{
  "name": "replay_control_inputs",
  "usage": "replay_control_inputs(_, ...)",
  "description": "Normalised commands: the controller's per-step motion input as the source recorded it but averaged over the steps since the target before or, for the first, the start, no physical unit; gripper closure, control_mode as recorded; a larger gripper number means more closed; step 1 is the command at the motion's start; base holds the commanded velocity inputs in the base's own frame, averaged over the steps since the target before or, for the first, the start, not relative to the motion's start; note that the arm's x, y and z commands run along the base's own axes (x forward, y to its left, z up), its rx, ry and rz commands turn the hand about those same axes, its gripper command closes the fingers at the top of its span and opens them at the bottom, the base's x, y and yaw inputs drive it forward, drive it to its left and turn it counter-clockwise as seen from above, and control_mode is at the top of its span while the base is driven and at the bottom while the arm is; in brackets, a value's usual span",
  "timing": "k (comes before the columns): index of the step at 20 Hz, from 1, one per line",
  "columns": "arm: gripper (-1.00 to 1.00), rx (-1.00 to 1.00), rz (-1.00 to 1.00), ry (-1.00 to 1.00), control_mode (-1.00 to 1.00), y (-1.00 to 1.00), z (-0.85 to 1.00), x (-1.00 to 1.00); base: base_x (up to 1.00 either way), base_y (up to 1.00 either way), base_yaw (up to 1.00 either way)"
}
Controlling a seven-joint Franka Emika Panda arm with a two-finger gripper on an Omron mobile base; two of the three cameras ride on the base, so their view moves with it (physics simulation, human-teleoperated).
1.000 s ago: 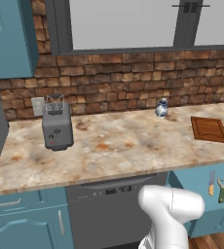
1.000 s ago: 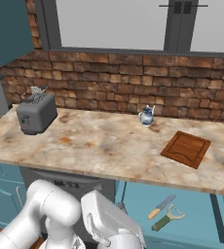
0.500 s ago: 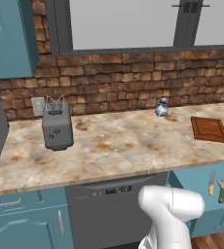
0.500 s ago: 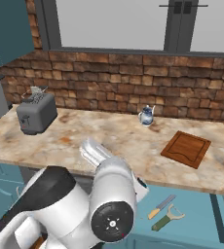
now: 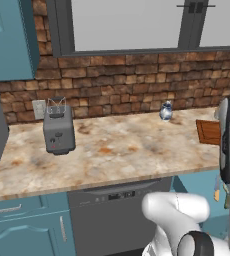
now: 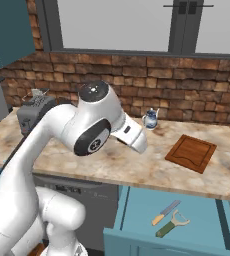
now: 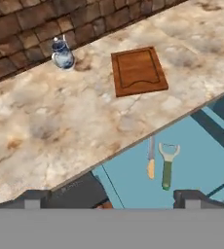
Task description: Open the drawer on the right and place the cutting tools on the cutting board.
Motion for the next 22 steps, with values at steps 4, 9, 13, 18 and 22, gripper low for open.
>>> replay_control_inputs(4, -1.0, -0.14, -0.11, 0.7, -1.0, -0.09, -0.42, 0.98, 0.0, 0.0, 0.0)
replay_control_inputs(9, -1.0, 0.0, -0.01, 0.3, -1.0, -0.12, -0.73, 0.71, 0.0, 0.0, 0.0)
replay_control_inputs(13, -1.0, 0.04, 0.0, 0.03, -1.0, -0.01, -0.79, 0.5, 0.0, 0.0, 0.0)
replay_control_inputs(18, -1.0, 0.05, -0.08, 0.0, -1.0, -0.53, -0.75, 0.17, 0.0, 0.0, 0.0)
replay_control_inputs(22, -1.0, 0.03, -0.04, 0.0, -1.0, -0.71, -0.33, 0.0, 0.0, 0.0, 0.0)
